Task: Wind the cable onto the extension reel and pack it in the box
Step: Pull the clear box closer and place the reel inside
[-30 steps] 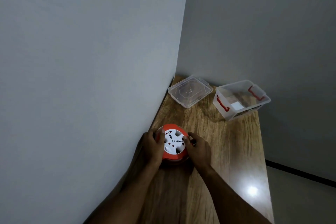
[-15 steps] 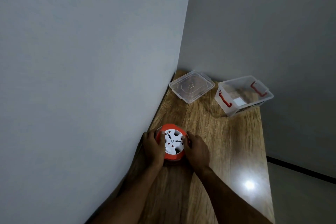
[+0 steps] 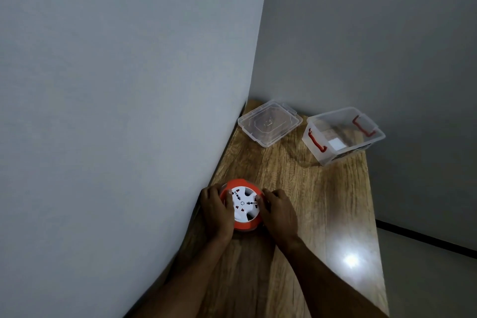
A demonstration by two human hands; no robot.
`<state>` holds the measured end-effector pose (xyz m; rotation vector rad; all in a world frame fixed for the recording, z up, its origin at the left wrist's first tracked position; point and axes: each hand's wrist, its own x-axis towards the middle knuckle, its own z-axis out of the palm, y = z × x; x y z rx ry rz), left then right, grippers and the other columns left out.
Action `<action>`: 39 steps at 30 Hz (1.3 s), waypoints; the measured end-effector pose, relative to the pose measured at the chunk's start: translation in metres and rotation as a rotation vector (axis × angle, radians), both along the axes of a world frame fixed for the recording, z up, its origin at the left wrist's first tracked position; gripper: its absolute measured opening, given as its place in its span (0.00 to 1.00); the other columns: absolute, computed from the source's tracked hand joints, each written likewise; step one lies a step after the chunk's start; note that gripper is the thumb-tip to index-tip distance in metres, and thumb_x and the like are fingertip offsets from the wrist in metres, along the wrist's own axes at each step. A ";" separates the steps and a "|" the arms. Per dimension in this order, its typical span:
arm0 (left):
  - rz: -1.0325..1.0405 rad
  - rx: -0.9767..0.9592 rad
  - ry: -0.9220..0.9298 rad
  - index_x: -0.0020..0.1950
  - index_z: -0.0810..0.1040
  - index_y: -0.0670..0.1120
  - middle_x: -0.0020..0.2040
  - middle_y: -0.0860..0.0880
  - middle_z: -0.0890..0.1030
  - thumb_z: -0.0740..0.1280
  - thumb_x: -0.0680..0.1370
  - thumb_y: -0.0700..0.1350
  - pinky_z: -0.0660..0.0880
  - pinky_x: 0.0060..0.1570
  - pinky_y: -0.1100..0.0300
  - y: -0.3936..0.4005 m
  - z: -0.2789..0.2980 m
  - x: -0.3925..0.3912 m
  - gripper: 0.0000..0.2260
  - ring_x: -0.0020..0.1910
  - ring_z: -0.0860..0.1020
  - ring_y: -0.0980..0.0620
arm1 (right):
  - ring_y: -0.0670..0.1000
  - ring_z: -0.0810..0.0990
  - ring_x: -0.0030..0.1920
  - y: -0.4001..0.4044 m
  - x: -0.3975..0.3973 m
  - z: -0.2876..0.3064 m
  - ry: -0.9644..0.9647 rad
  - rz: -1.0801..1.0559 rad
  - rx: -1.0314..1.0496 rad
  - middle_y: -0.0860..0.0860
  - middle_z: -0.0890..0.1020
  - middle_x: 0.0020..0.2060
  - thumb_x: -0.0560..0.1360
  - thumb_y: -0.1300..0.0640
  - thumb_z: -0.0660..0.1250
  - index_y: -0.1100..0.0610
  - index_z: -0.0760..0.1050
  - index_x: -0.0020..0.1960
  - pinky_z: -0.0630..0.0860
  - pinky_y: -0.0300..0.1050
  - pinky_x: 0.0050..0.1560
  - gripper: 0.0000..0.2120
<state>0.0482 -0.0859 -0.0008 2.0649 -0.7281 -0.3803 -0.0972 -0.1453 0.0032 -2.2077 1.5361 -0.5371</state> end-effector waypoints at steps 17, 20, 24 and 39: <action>0.018 -0.080 -0.101 0.63 0.78 0.43 0.61 0.44 0.79 0.66 0.82 0.53 0.77 0.51 0.55 -0.032 0.047 -0.008 0.17 0.59 0.78 0.47 | 0.44 0.79 0.48 -0.002 -0.046 0.015 -0.392 -0.144 0.004 0.46 0.82 0.46 0.85 0.53 0.61 0.49 0.78 0.55 0.74 0.42 0.49 0.07; -0.017 -0.130 -0.059 0.62 0.78 0.41 0.60 0.42 0.80 0.66 0.82 0.52 0.73 0.52 0.59 -0.047 0.055 -0.020 0.17 0.59 0.78 0.46 | 0.44 0.79 0.45 -0.012 -0.061 0.018 -0.420 -0.148 0.012 0.45 0.80 0.42 0.85 0.52 0.59 0.51 0.78 0.51 0.73 0.43 0.46 0.10; -0.062 -0.201 0.072 0.66 0.75 0.41 0.63 0.42 0.79 0.62 0.82 0.58 0.77 0.60 0.49 -0.070 0.057 -0.043 0.23 0.63 0.77 0.44 | 0.45 0.79 0.44 -0.026 -0.082 0.033 -0.494 -0.184 0.024 0.47 0.81 0.41 0.86 0.53 0.58 0.50 0.78 0.50 0.77 0.46 0.46 0.11; -0.200 -0.319 0.279 0.77 0.67 0.42 0.73 0.44 0.74 0.66 0.82 0.50 0.74 0.69 0.50 -0.176 0.083 -0.126 0.25 0.71 0.74 0.47 | 0.43 0.78 0.38 -0.137 -0.165 0.085 -0.493 -0.353 -0.149 0.45 0.79 0.37 0.86 0.51 0.58 0.49 0.75 0.44 0.69 0.38 0.36 0.14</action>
